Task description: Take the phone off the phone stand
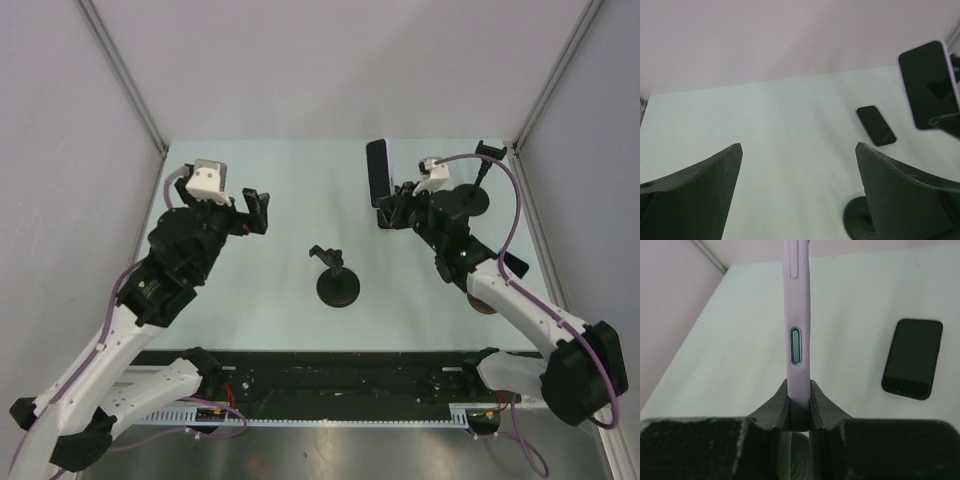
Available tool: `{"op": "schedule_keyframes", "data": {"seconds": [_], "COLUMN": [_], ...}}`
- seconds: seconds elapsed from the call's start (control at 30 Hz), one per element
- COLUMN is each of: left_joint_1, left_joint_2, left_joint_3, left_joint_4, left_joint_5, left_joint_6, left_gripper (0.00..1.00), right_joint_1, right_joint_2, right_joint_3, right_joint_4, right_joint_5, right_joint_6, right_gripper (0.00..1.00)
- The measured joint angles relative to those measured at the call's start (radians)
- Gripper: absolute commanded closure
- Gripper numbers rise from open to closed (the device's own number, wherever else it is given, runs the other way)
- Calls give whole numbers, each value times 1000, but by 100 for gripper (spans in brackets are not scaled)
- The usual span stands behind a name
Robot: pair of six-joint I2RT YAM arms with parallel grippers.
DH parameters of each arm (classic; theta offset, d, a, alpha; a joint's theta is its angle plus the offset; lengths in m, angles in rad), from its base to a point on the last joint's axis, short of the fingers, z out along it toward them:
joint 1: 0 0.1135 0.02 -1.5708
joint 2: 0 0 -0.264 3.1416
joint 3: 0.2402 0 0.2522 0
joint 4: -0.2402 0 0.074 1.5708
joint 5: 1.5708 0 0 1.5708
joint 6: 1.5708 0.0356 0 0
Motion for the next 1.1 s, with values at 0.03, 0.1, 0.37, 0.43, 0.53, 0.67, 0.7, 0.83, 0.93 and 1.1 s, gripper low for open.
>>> {"op": "schedule_keyframes", "data": {"seconds": [0.03, 0.1, 0.37, 0.43, 0.53, 0.67, 0.7, 0.83, 0.93, 1.1], "left_joint_1": [3, 11, 59, 93, 136, 179, 186, 211, 235, 254], "left_joint_2": [7, 34, 50, 48, 52, 70, 73, 76, 76, 76], "left_joint_3": [-25, -69, -108, -110, -119, -127, -130, -138, -139, -140], "left_joint_4": [10, 23, 40, 59, 74, 76, 76, 76, 77, 81], "left_joint_5": [-15, -40, -83, -94, -100, -99, -98, -82, -75, -49], "left_joint_6": [11, 28, 53, 53, 52, 46, 45, 44, 41, 27], "left_gripper": [0, 0, 0, 0, 0, 0, 0, 0, 0, 0], "right_joint_1": [-35, -98, -174, -179, -183, -187, -187, -189, -195, -205], "right_joint_2": [35, 115, 387, 452, 546, 660, 678, 745, 788, 831], "right_joint_3": [16, 36, 62, 77, 110, 153, 160, 179, 189, 190], "right_joint_4": [-9, -18, -46, -30, 17, 87, 99, 151, 183, 189], "right_joint_5": [-23, -67, -212, -243, -282, -325, -330, -350, -365, -381], "right_joint_6": [32, 92, 229, 262, 312, 381, 393, 453, 490, 515], "right_gripper": [100, 100, 100, 100, 100, 100, 100, 100, 100, 98]}}
